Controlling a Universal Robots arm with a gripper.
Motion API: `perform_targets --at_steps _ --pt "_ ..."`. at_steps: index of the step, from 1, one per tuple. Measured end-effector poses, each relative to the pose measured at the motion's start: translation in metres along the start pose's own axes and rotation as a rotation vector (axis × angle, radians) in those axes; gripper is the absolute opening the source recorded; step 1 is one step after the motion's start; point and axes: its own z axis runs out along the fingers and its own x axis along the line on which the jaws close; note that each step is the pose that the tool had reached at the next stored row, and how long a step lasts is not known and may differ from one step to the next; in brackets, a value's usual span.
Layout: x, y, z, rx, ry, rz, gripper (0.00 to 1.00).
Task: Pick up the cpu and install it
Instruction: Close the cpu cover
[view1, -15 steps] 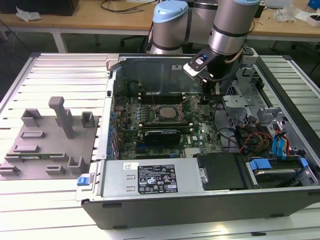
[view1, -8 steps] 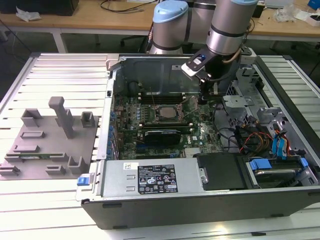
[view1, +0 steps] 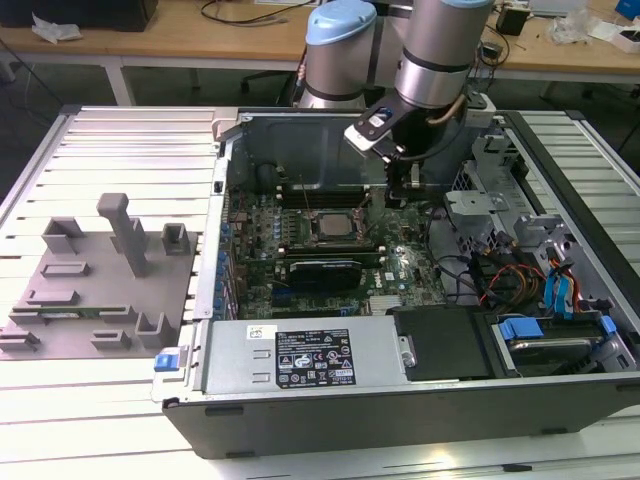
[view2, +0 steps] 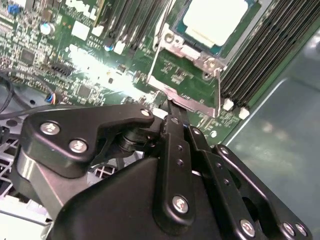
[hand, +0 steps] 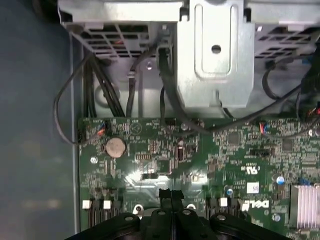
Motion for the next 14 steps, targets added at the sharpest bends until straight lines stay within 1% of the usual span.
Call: perform_targets --at_steps 3,6,8,10,11,14 --pt "0.0013 -0.0071 0.0002 -0.0032 0.0000 0.001 0.11" --pt "0.0031 -0.0170 0.0006 -0.0072 0.0001 0.003 0.11" --pt "0.0045 -0.0250 0.0009 -0.0104 0.0003 0.004 0.11" --pt "0.0051 -0.0296 0.0010 -0.0121 0.0003 0.004 0.11" --pt "0.0055 -0.0345 0.0012 -0.0140 0.0002 0.004 0.11" --pt "0.0060 -0.0416 0.0015 -0.0163 0.0002 0.005 0.11"
